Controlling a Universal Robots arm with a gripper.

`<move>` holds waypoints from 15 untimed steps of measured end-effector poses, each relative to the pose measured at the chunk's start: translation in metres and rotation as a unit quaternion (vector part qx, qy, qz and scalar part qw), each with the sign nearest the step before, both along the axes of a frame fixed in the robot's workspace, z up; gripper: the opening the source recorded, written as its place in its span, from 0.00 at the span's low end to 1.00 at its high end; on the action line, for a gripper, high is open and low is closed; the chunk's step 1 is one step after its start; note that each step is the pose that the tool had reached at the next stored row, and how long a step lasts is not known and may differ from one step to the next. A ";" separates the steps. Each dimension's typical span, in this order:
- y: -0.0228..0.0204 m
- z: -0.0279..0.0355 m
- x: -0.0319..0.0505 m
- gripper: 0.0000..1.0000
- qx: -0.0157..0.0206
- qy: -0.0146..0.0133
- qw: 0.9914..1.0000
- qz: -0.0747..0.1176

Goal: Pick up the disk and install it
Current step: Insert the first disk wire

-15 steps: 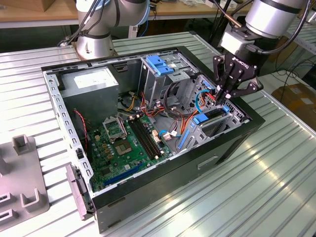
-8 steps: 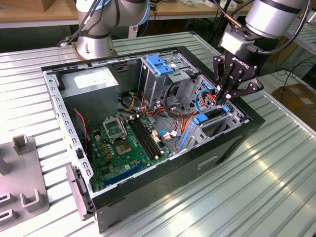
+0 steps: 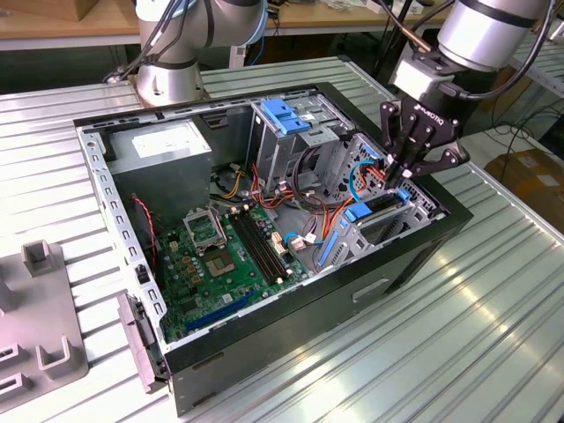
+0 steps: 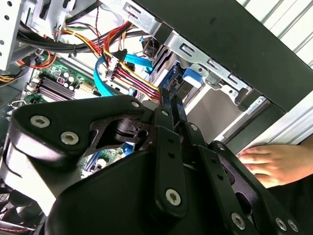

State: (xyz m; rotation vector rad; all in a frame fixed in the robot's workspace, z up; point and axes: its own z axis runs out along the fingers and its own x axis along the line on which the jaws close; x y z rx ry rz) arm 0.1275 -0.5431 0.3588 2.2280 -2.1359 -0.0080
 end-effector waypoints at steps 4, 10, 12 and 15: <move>-0.0002 -0.0048 0.0000 0.17 0.000 0.000 1.000 0.000; -0.0028 -0.0077 -0.0001 0.17 0.000 0.000 1.000 0.000; -0.0031 -0.0081 -0.0013 0.17 0.000 0.000 1.000 0.001; -0.0044 -0.0084 -0.0021 0.17 0.000 0.000 1.000 0.003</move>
